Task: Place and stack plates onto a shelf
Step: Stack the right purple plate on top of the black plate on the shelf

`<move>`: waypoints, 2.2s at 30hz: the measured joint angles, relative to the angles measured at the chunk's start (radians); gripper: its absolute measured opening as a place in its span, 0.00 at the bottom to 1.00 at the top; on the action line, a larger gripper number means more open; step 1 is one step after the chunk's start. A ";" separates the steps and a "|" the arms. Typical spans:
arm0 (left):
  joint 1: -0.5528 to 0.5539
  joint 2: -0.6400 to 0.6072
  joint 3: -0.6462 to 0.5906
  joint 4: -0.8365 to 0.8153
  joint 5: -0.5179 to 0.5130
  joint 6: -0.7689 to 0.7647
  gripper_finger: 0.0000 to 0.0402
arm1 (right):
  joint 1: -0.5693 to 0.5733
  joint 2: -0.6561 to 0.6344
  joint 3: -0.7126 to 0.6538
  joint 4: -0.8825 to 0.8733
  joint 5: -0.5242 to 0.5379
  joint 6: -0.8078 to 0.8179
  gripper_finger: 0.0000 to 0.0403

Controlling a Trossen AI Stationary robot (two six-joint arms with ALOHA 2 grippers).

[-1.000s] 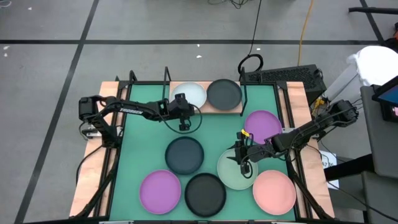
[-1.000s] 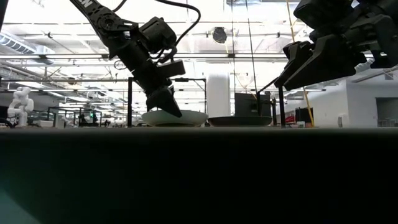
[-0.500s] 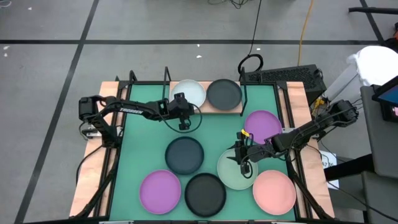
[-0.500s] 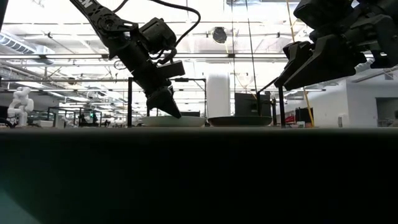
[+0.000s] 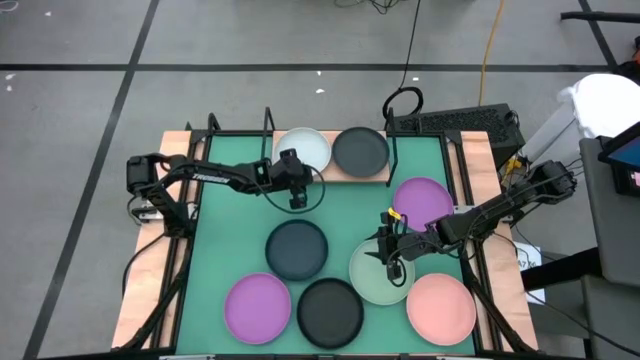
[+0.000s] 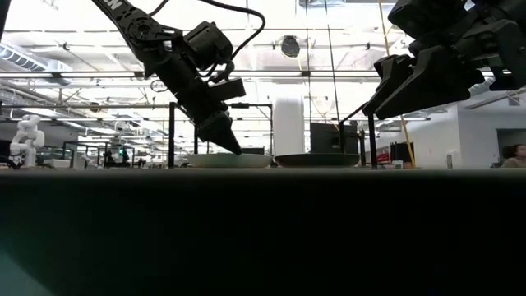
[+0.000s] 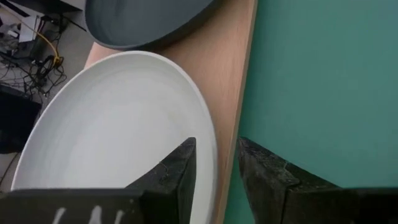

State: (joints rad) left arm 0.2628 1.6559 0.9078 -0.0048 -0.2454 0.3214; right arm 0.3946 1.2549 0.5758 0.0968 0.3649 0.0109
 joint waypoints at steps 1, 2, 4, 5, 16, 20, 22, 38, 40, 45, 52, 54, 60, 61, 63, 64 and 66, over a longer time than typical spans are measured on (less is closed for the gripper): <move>-0.004 -0.002 0.000 0.003 0.000 -0.002 0.31 | 0.000 0.000 0.000 -0.001 0.000 0.000 0.39; -0.008 -0.006 0.000 0.007 0.000 -0.005 0.31 | 0.000 0.000 0.000 -0.001 0.000 0.000 0.39; -0.017 -0.021 0.000 0.000 0.000 -0.012 0.31 | 0.000 0.000 0.000 -0.003 0.000 0.000 0.39; -0.022 -0.030 0.000 0.003 0.000 -0.015 0.31 | 0.000 0.000 0.000 -0.003 0.000 0.000 0.39; -0.099 -0.123 0.000 -0.004 0.000 -0.039 0.31 | 0.000 -0.050 0.000 -0.020 0.000 0.043 0.39; -0.125 -0.139 -0.001 -0.023 0.001 -0.049 0.31 | 0.000 -0.116 0.000 -0.082 0.002 0.091 0.39; -0.136 -0.142 0.002 -0.009 0.000 -0.060 0.31 | 0.000 -0.153 0.000 -0.123 0.002 0.119 0.39; -0.229 -0.156 0.001 -0.057 0.001 -0.128 0.31 | 0.000 -0.236 0.166 -0.722 0.024 0.384 0.39; -0.240 -0.156 0.001 -0.078 0.001 -0.148 0.31 | 0.000 -0.236 0.168 -0.774 0.017 0.416 0.39; -0.266 -0.156 0.001 -0.121 0.001 -0.176 0.31 | 0.000 -0.236 0.168 -0.908 -0.003 0.506 0.39; -0.285 -0.156 0.001 -0.153 0.001 -0.212 0.31 | 0.000 -0.236 0.139 -1.000 -0.001 0.602 0.39; -0.291 -0.156 0.001 -0.158 0.000 -0.216 0.31 | 0.000 -0.236 0.116 -1.000 -0.003 0.619 0.39; -0.318 -0.156 0.001 -0.159 0.015 -0.227 0.31 | 0.000 -0.236 0.035 -1.000 -0.028 0.641 0.40; -0.322 -0.156 0.001 -0.159 0.018 -0.227 0.31 | 0.000 -0.236 0.022 -0.999 -0.029 0.648 0.41; -0.331 -0.156 0.001 -0.159 0.019 -0.227 0.31 | 0.000 -0.236 -0.002 -1.000 -0.030 0.657 0.43; -0.333 -0.156 0.001 -0.159 0.019 -0.228 0.31 | 0.000 -0.236 -0.012 -1.000 -0.031 0.658 0.44; -0.338 -0.156 0.001 -0.159 0.021 -0.231 0.31 | 0.000 -0.236 -0.032 -0.993 -0.040 0.657 0.47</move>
State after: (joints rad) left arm -0.0753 1.4998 0.9085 -0.1642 -0.2248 0.0902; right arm 0.3943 1.0191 0.5434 -0.8965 0.3249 0.6682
